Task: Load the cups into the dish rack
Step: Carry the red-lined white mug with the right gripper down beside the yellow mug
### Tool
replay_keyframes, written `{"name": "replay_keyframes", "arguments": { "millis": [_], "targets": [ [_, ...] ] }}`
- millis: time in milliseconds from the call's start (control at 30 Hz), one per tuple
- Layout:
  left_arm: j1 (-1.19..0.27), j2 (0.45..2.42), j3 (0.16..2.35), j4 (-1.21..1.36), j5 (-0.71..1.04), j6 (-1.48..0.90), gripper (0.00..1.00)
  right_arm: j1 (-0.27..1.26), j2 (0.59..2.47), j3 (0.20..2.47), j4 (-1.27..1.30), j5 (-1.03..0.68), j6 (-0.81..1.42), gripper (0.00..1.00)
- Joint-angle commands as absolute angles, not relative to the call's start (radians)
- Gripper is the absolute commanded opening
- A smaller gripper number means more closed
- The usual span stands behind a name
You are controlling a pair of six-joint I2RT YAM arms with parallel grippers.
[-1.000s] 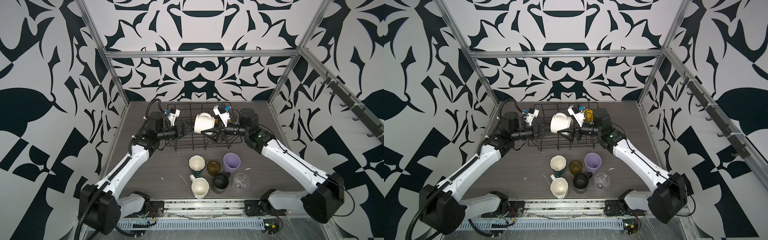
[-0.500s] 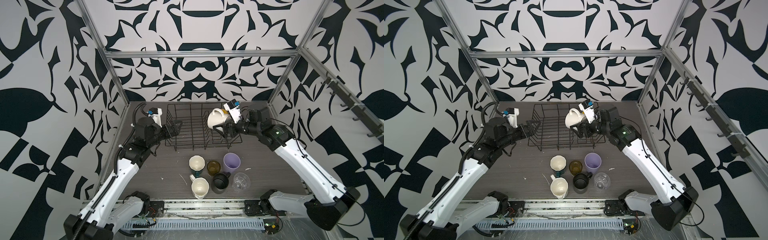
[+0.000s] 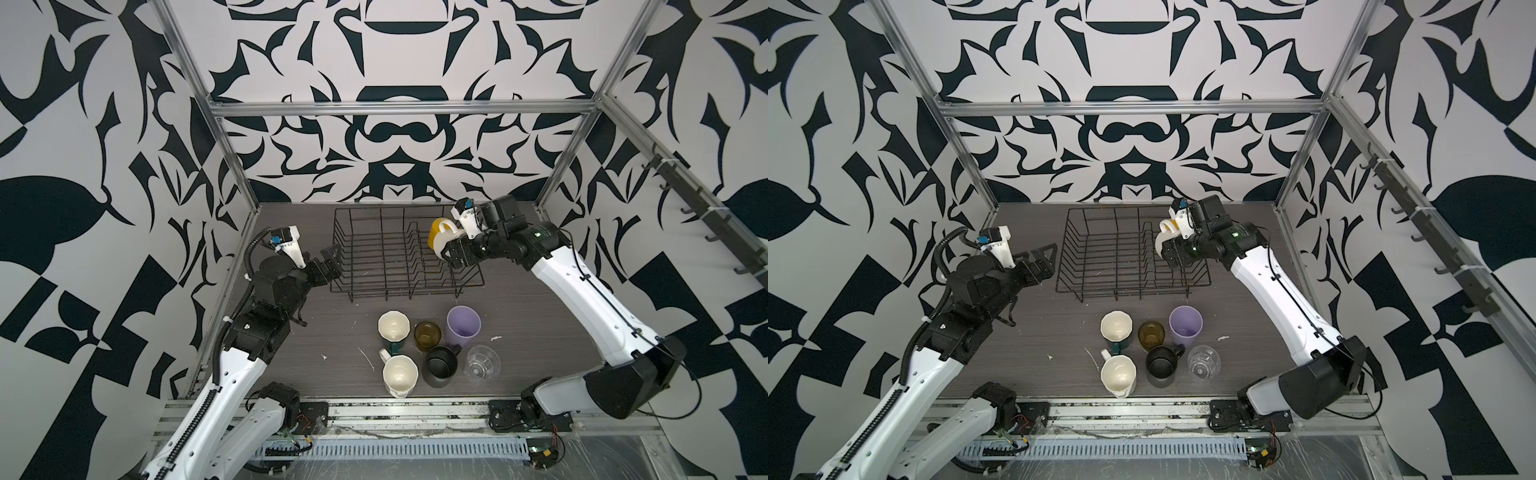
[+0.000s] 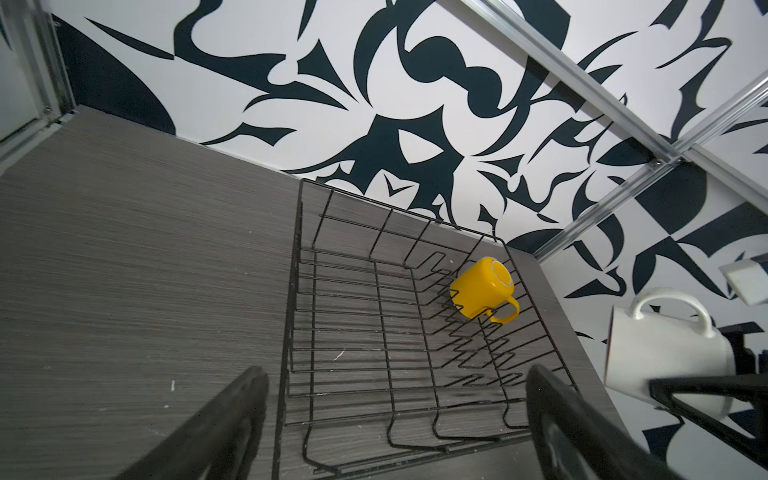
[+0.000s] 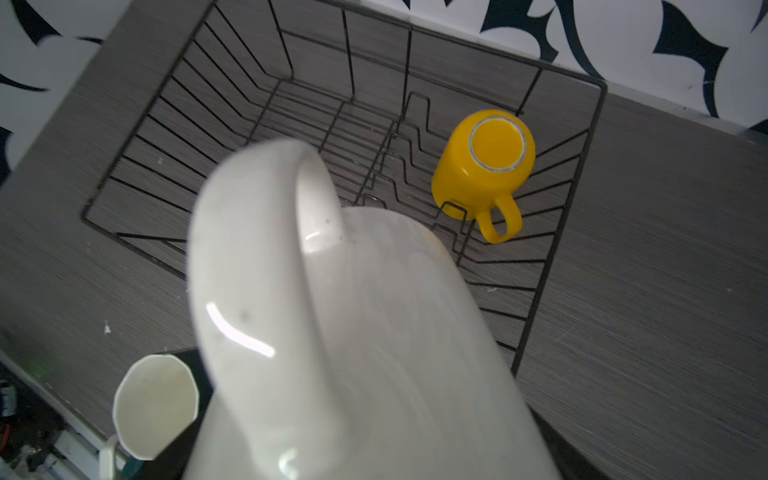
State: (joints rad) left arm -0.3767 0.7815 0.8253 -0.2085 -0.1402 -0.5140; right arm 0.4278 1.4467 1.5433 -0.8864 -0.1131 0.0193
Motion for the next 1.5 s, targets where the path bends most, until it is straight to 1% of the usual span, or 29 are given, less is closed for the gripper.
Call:
{"name": "replay_keyframes", "arguments": {
  "millis": [0, 400, 800, 1467],
  "targets": [
    [-0.372, 0.761, 0.812, -0.224, -0.188, -0.472, 0.99, 0.41, 1.461, 1.624, -0.863, -0.053, -0.048, 0.0],
    [-0.372, 0.706, 0.799, -0.255, -0.194, -0.452, 0.99, 0.396, 1.593, 1.668, -0.885, -0.022, -0.151, 0.0],
    [-0.373, 0.693, 0.804, -0.285, -0.202, -0.456, 1.0, 0.393, 1.761, 1.759, -0.926, 0.021, -0.197, 0.0],
    [-0.373, 0.733, 0.815, -0.274, -0.19, -0.454, 0.99, 0.373, 1.91, 1.81, -0.965, 0.036, -0.243, 0.0]
  ]
}}
